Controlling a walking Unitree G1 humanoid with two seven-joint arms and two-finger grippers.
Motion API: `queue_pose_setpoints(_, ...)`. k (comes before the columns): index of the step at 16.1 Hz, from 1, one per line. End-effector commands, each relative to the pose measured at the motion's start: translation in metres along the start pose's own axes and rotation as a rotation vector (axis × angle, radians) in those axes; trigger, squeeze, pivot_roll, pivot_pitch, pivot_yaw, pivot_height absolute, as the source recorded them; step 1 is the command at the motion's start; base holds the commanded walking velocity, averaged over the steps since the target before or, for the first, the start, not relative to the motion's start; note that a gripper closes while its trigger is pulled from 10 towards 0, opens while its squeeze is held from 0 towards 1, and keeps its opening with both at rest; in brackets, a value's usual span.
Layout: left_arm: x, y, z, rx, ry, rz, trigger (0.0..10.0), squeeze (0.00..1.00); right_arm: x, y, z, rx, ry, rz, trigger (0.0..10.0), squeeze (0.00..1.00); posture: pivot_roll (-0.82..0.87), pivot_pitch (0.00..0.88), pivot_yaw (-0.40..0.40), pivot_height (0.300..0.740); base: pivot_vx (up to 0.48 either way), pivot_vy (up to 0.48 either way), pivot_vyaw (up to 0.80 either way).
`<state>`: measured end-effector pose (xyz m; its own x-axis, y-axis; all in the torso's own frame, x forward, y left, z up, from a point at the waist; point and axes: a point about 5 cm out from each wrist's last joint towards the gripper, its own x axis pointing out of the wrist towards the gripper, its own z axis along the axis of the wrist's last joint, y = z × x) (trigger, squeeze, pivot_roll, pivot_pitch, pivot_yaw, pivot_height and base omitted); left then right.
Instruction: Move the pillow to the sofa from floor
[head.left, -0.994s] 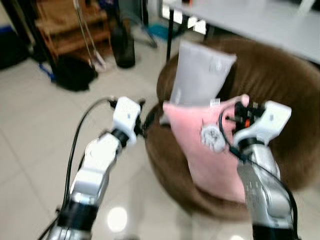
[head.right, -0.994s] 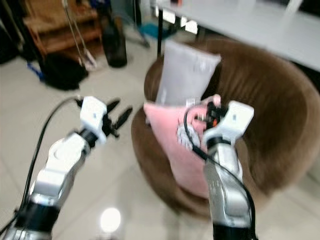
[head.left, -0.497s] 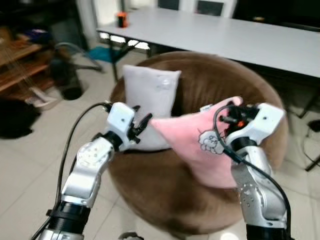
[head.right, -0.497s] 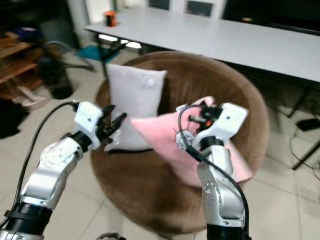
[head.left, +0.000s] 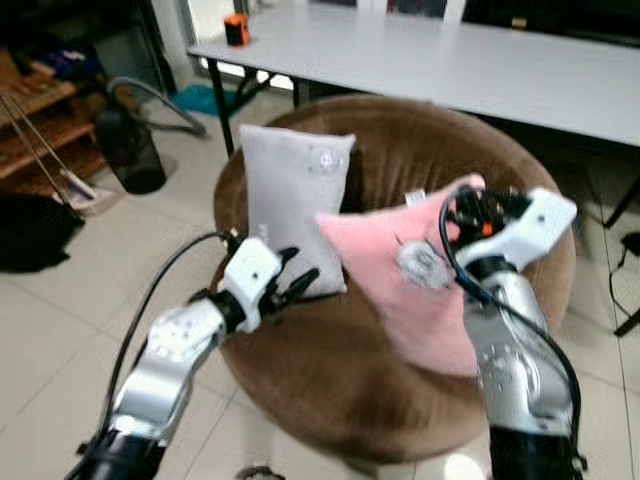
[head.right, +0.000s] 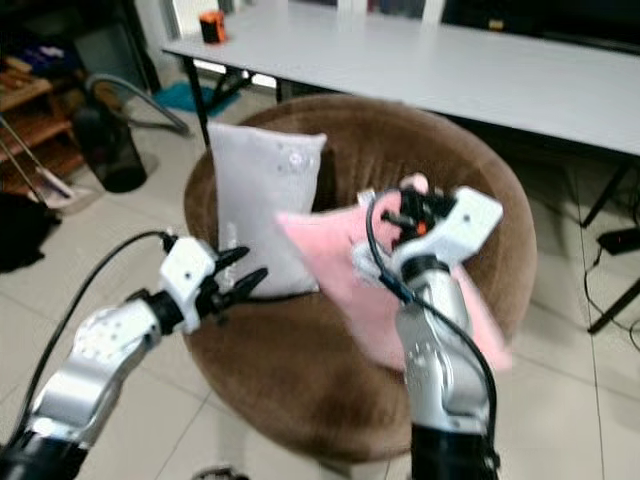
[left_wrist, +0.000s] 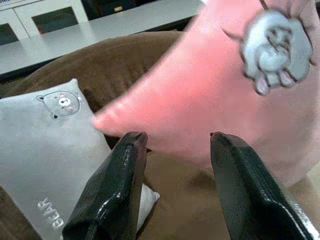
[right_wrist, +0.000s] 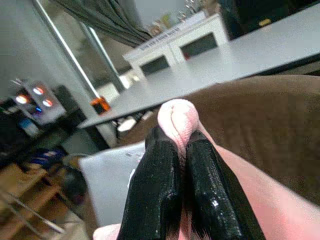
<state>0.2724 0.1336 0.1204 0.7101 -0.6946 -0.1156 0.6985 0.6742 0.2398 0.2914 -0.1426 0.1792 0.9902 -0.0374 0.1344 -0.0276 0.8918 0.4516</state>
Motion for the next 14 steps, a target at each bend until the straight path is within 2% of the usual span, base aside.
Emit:
queue_pose_setpoints(1,-0.004,0.001,0.004,0.013,-0.011,-0.014,10.0,0.0,0.007,0.013,0.012,0.021,-0.024,0.042,10.0,0.0,0.11,0.034,-0.019,0.74,0.0,0.0,0.0)
queue_pose_setpoints(4,-0.012,0.003,0.004,0.014,0.002,-0.008,10.0,0.0,0.017,0.024,0.021,0.036,-0.009,0.065,10.0,0.0,0.12,0.039,-0.024,0.74,0.0,0.0,0.0)
queue_pose_setpoints(6,-0.016,0.002,0.003,0.013,0.012,-0.013,10.0,0.0,0.024,0.027,0.014,0.025,0.027,0.057,10.0,0.0,0.13,0.056,-0.03,0.74,0.0,0.0,0.0)
queue_pose_setpoints(7,-0.019,0.0,0.001,0.016,0.028,-0.025,10.0,0.0,0.031,0.026,0.003,0.001,0.059,0.046,10.0,0.0,0.13,0.063,-0.031,0.74,0.0,0.0,0.0)
queue_pose_setpoints(8,-0.022,-0.001,0.0,0.014,0.039,-0.037,10.0,0.0,0.04,0.024,-0.007,-0.006,0.087,0.011,10.0,0.0,0.14,0.069,-0.032,0.74,0.0,0.0,0.0)
queue_pose_setpoints(9,-0.026,-0.004,-0.002,0.011,0.061,-0.053,10.0,0.0,0.055,0.013,-0.022,-0.018,0.14,-0.09,10.0,0.0,0.15,0.083,-0.032,0.74,0.0,0.0,0.0)
queue_pose_setpoints(11,-0.029,-0.006,-0.003,0.01,0.075,-0.067,10.0,0.0,0.066,0.003,-0.035,-0.038,0.18,-0.158,10.0,0.0,0.16,0.099,-0.033,0.74,0.0,0.0,0.0)
queue_pose_setpoints(12,-0.031,-0.007,-0.003,0.005,0.079,-0.077,10.0,0.0,0.074,-0.007,-0.043,-0.066,0.214,-0.209,10.0,0.0,0.18,0.109,-0.038,0.74,0.0,0.0,0.0)
queue_pose_setpoints(13,-0.032,-0.008,-0.001,-0.008,0.075,-0.084,10.0,0.0,0.079,-0.021,-0.049,-0.097,0.245,-0.277,10.0,1.0,0.18,0.107,-0.043,0.74,0.0,0.0,0.0)
queue_pose_setpoints(14,-0.032,-0.008,-0.001,-0.018,0.072,-0.087,10.0,0.0,0.08,-0.025,-0.049,-0.082,0.246,-0.298,10.0,1.0,0.18,0.106,-0.047,0.74,0.0,0.0,0.0)
